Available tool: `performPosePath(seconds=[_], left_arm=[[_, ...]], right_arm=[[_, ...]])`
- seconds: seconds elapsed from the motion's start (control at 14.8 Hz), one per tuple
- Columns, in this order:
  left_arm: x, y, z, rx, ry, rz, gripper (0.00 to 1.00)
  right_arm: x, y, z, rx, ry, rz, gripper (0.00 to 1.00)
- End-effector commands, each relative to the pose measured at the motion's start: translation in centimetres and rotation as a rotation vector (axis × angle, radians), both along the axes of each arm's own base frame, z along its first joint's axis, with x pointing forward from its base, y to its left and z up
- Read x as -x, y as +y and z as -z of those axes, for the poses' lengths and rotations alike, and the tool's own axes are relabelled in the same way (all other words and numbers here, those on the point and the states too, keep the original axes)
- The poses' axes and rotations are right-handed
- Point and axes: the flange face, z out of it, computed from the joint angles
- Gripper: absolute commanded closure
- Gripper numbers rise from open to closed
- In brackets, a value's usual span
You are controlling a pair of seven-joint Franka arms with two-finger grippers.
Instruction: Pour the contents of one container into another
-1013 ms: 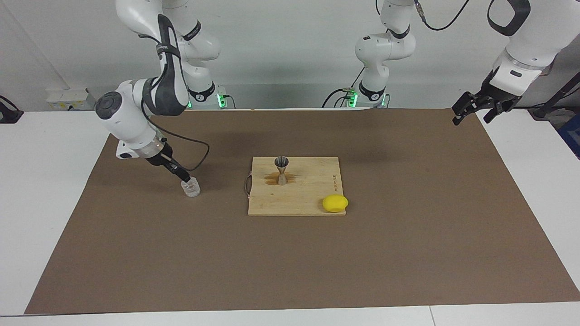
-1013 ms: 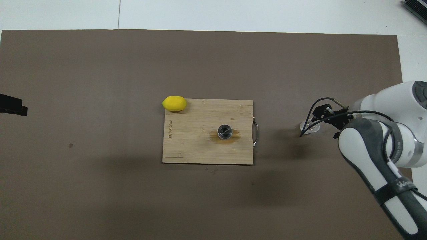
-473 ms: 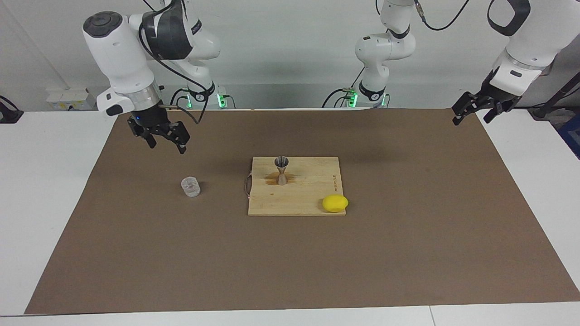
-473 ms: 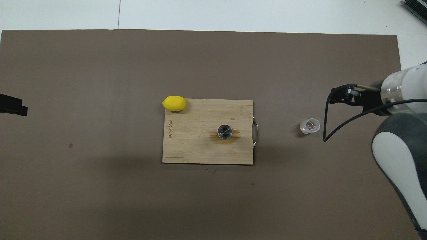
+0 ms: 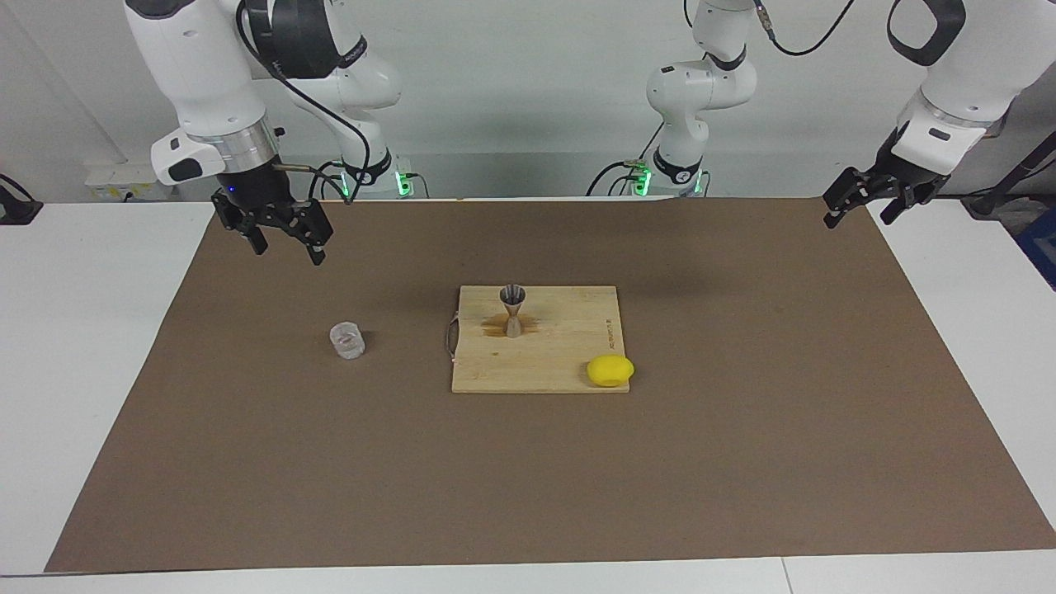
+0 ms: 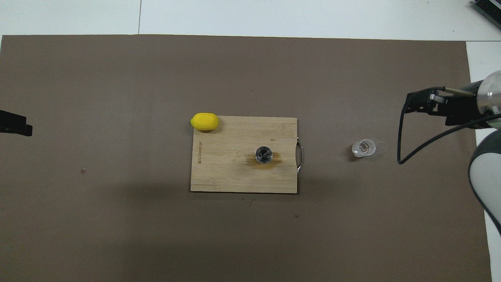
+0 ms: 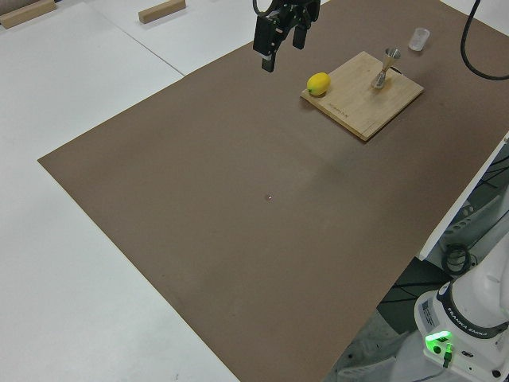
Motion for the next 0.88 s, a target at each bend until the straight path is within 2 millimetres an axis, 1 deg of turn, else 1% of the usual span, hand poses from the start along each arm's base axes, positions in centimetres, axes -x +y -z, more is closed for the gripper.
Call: performPosePath(seconds=[0.0, 0.14, 0.34, 0.41, 0.61, 0.81], left_arm=[[0.8, -0.4, -0.1, -0.017, -0.012, -0.008, 0.00], [0.8, -0.3, -0.1, -0.017, -0.012, -0.009, 0.00], [0.8, -0.4, -0.1, -0.017, -0.012, -0.008, 0.00], [0.8, -0.4, -0.1, -0.017, -0.012, -0.006, 0.00], [0.7, -0.4, -0.2, -0.017, -0.018, -0.006, 0.00], [0.5, -1.4, -0.2, -0.018, -0.026, 0.009, 0.00]], right_arm=[[-0.6, -0.8, 0.2, 0.028, 0.058, -0.066, 0.01], [0.0, -0.7, 0.7, 0.036, 0.098, -0.129, 0.01], [0.8, -0.8, 1.7, 0.038, 0.121, -0.126, 0.01], [1.0, -0.8, 1.7, 0.040, 0.119, -0.126, 0.01], [1.0, -0.8, 2.1, 0.053, 0.126, -0.131, 0.01], [1.4, -0.9, 2.5, 0.059, 0.133, -0.148, 0.01]])
